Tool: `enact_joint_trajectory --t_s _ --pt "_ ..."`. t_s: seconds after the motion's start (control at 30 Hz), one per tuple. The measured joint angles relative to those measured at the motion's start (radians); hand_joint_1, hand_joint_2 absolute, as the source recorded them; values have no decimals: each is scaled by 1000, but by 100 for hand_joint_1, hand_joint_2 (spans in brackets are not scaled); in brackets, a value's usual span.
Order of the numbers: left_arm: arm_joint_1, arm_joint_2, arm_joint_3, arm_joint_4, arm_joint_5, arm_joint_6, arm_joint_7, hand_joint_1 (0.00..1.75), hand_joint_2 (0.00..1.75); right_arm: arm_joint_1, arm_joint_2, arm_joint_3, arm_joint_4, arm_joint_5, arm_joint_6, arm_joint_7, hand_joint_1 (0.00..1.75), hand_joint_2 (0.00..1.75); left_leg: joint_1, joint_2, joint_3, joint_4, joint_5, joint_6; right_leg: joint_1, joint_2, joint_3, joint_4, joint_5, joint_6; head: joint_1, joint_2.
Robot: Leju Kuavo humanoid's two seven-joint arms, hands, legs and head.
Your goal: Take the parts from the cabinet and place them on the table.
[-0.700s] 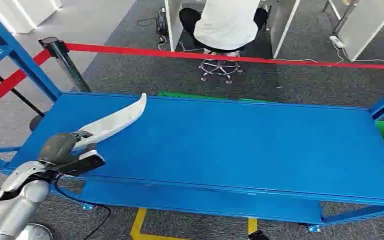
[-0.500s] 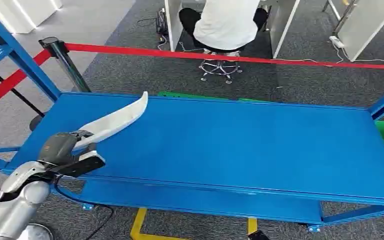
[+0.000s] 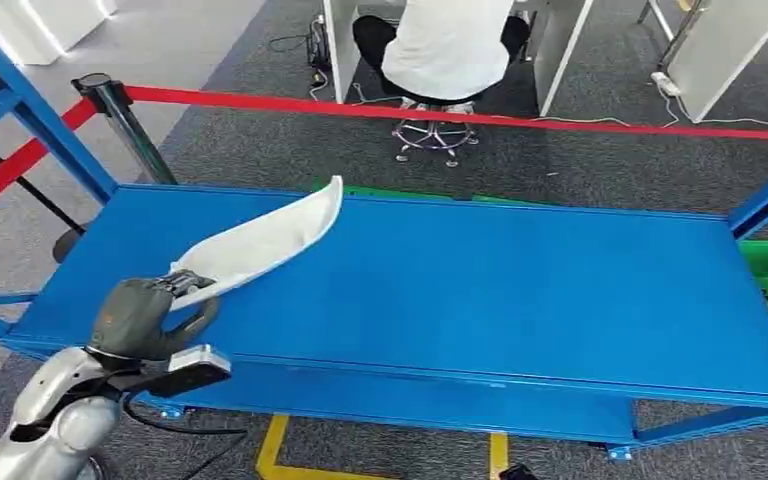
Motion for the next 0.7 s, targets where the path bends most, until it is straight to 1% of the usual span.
enact_joint_trajectory --t_s 0.03,0.07,0.1,0.13,0.17,0.2,0.23,0.27,0.3,0.33,0.4,0.43,0.47,0.5,0.53,0.57,0.6,0.63,0.67,0.7 --pt "7 -3 -6 -16 -7 5 0 175 175 0 -2 -4 0 -2 2 0 0 0 10 0 0 5 -3 -12 -8 -2 47 -85 47 11 1 0" --pt "12 -6 -12 -28 -10 9 0 175 175 -1 -3 -7 0 -2 2 -1 0 0 18 -1 -1 15 -9 -24 -18 -5 98 -174 84 26 0 0" --pt "15 -7 -18 -42 -16 14 0 175 175 -4 -2 -11 0 -3 3 -1 0 0 18 -2 -8 28 -14 -39 -15 1 122 -216 49 48 3 0" --pt "18 -6 -19 -53 -21 16 0 175 175 -4 3 -12 0 -4 5 -3 0 0 18 -4 -19 39 -18 -49 -10 13 120 -199 67 25 14 0" --pt "21 -6 -23 -63 -24 19 -2 175 175 -5 0 -15 0 -5 5 -3 0 0 14 -7 -21 48 -17 -54 -15 15 111 -195 57 5 8 0" --pt "25 -8 -27 -71 -25 24 -2 175 175 -5 -2 -19 0 -6 5 -1 0 0 14 -8 -26 50 -13 -59 -13 16 102 -186 51 -16 -2 0" --pt "28 -10 -31 -79 -28 25 -2 175 175 -5 -3 -19 0 -8 5 -1 0 0 15 -9 -31 50 -9 -65 -11 15 94 -180 52 -27 0 0" --pt "31 -10 -34 -83 -28 26 -3 175 175 -4 -3 -20 0 -8 6 -1 0 0 20 -8 -34 51 -12 -70 -10 14 85 -180 56 -38 -3 0" --pt "33 -10 -37 -87 -28 27 -3 175 175 -5 -3 -20 0 -8 6 -1 0 0 20 -5 -44 68 -40 -68 -8 14 79 -181 63 -50 -10 0" --pt "34 -10 -39 -90 -28 28 -3 175 175 -5 -3 -20 0 -7 6 -2 0 0 16 -5 -65 114 -83 -63 -6 13 71 -182 69 -59 -13 0" --pt "34 -10 -42 -96 -28 28 -3 175 175 -5 -3 -21 0 -7 6 -2 0 0 3 -5 -121 259 -175 -53 2 10 52 -183 82 -71 -18 0" --pt "35 -10 -45 -98 -28 28 -3 175 175 -4 -3 -23 0 -7 6 -2 0 0 -2 -5 -139 319 -201 -46 8 8 43 -183 89 -75 -19 0" --pt "36 -11 -47 -98 -28 28 -3 175 175 -4 -3 -25 0 -7 6 -2 0 0 -8 -5 -140 340 -198 -38 14 7 34 -183 95 -77 -18 0" --pt "37 -11 -48 -99 -28 28 -3 175 175 -4 -3 -26 0 -8 6 -2 0 0 -15 -5 -123 324 -173 -27 20 7 25 -183 103 -78 -19 0" --pt "37 -11 -49 -101 -28 28 -3 175 175 -4 -4 -26 0 -8 6 -2 0 0 -21 -5 -92 282 -138 -15 25 7 16 -183 111 -79 -18 0" --pt "37 -11 -50 -104 -28 28 -3 175 175 -4 -4 -26 0 -8 6 -2 0 0 -30 -5 -47 213 -103 -1 28 7 8 -183 120 -79 -18 0" --pt "36 -11 -52 -109 -28 29 -3 175 175 -5 -4 -26 0 -7 6 -2 0 0 -39 -5 6 138 -88 13 29 8 2 -183 129 -79 -18 0" --pt "35 -11 -54 -115 -29 30 -3 175 175 -5 -4 -26 0 -7 7 -2 0 0 -45 -4 38 79 -108 20 36 8 -4 -182 136 -73 -18 0" --pt "35 -11 -55 -118 -31 32 -3 175 175 -5 -4 -27 0 -6 8 -3 0 0 -45 -5 36 68 -102 6 33 6 -5 -187 147 -70 -16 0" --pt "36 -13 -56 -119 -34 34 -3 175 175 -5 -4 -27 0 -6 8 -3 0 0 -48 -6 29 62 -97 3 30 6 -6 -194 158 -64 -19 0"
